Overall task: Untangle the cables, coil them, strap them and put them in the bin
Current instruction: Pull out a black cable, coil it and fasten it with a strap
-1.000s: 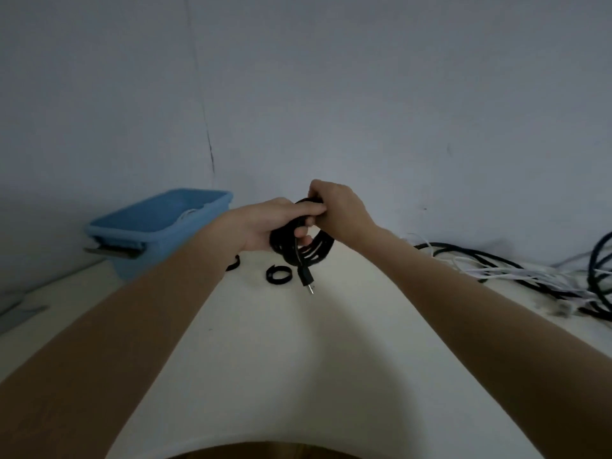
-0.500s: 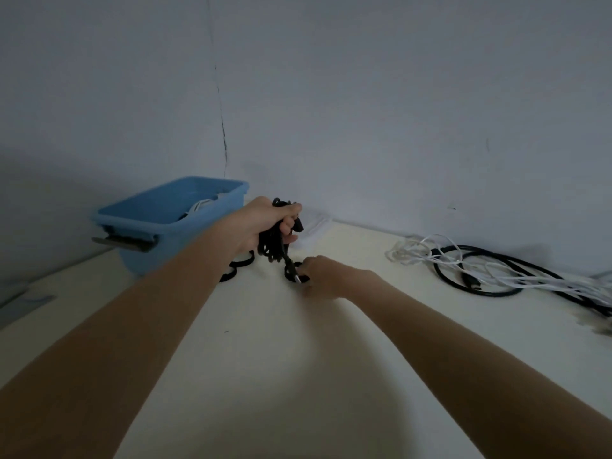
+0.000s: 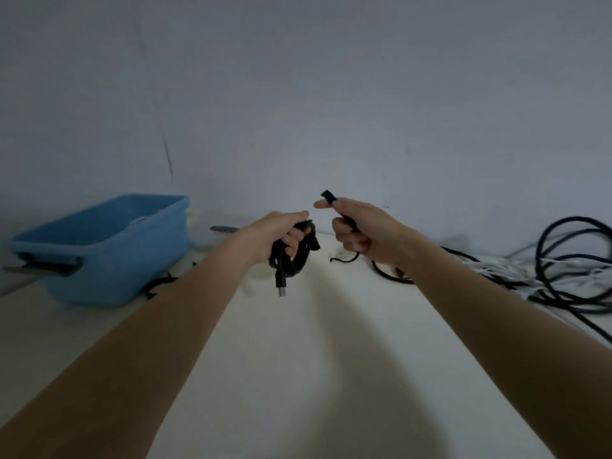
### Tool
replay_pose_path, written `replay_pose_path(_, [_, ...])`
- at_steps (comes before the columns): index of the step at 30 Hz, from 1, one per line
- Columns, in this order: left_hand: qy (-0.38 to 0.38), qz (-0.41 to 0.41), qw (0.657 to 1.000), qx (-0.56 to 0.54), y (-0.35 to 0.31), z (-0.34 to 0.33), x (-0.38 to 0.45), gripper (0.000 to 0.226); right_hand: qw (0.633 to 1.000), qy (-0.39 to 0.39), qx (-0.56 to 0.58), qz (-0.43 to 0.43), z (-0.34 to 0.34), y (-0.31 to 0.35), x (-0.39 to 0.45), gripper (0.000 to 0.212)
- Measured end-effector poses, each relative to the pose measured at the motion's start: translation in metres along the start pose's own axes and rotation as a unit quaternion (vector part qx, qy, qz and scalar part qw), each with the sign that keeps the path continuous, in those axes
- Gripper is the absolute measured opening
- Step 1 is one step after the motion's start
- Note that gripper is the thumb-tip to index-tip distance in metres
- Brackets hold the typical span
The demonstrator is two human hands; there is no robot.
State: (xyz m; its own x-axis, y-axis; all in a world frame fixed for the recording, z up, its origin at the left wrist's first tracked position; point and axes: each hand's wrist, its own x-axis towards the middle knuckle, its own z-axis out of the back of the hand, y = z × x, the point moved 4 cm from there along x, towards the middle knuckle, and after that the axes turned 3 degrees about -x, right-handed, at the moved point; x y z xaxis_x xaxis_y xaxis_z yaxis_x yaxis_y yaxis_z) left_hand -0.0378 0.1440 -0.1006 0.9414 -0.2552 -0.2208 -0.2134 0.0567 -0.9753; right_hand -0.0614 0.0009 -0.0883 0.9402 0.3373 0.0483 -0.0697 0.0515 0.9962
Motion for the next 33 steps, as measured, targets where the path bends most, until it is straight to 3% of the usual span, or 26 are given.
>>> replay_pose_path(5, [0.091, 0.016, 0.996, -0.015, -0.007, -0.083, 0.007, 0.051, 0.995, -0.074, 0.057, 0.027, 0.06, 0.0, -0.043, 0.027])
replay_pose_path(12, [0.155, -0.051, 0.987, 0.006, -0.02, -0.169, 0.009, 0.013, 0.952, -0.227, 0.184, 0.093, 0.113, 0.009, -0.084, 0.024])
replay_pose_path(19, [0.199, -0.072, 0.975, 0.059, -0.024, -0.197, -0.002, 0.028, 0.906, -0.339, 0.202, 0.152, 0.12, 0.019, -0.113, 0.03])
replay_pose_path(22, [0.225, -0.069, 0.966, 0.105, -0.029, -0.192, -0.012, 0.024, 0.898, -0.335, 0.24, 0.151, 0.112, 0.024, -0.116, 0.031])
replay_pose_path(27, [0.239, -0.06, 0.96, 0.132, -0.027, -0.192, -0.021, 0.041, 0.889, -0.336, 0.273, 0.148, 0.103, 0.04, -0.114, 0.028])
replay_pose_path(31, [0.277, -0.041, 0.947, 0.158, -0.031, -0.181, -0.026, 0.042, 0.941, -0.216, 0.235, 0.115, 0.099, 0.047, -0.115, 0.027])
replay_pose_path(33, [0.301, -0.027, 0.936, 0.179, -0.032, -0.175, -0.029, 0.041, 0.973, -0.173, 0.128, 0.079, 0.101, 0.046, -0.117, 0.027])
